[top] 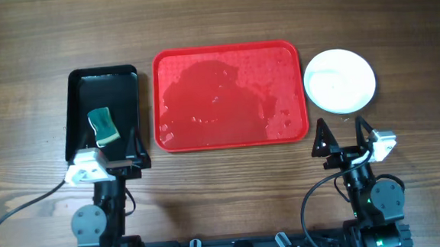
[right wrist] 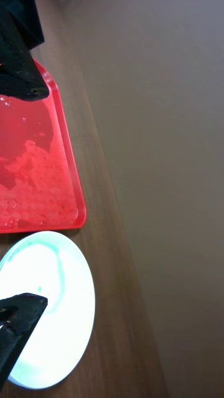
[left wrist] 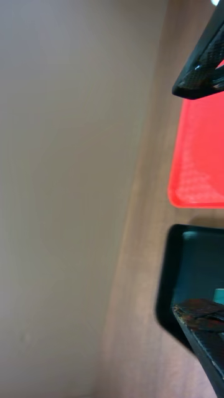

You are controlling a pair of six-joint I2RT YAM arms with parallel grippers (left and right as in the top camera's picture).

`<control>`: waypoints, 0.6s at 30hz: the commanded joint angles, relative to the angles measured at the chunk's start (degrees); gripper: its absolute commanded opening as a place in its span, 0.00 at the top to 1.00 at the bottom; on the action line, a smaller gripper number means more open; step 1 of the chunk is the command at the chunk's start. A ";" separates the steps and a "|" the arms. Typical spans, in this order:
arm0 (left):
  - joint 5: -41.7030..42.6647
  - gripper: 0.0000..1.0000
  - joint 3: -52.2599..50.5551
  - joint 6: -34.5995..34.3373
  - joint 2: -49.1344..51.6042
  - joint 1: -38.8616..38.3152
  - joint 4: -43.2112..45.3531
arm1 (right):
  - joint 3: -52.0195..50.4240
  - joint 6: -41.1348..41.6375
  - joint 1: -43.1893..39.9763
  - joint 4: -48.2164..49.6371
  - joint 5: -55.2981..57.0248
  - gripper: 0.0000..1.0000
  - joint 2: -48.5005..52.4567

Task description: Clean dirty plates on tray and stack at the side

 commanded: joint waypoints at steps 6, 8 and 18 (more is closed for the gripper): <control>1.33 0.00 -6.47 0.28 -4.55 0.31 -5.07 | -0.09 -0.59 0.22 0.13 -0.50 0.00 -0.31; 1.51 0.00 -6.47 0.26 -4.55 0.31 -4.92 | -0.09 -0.59 0.24 0.15 -0.48 0.00 -0.31; 1.49 0.00 -6.47 0.28 -4.39 0.31 -4.83 | -0.09 -0.57 0.22 0.13 -0.48 0.00 -0.31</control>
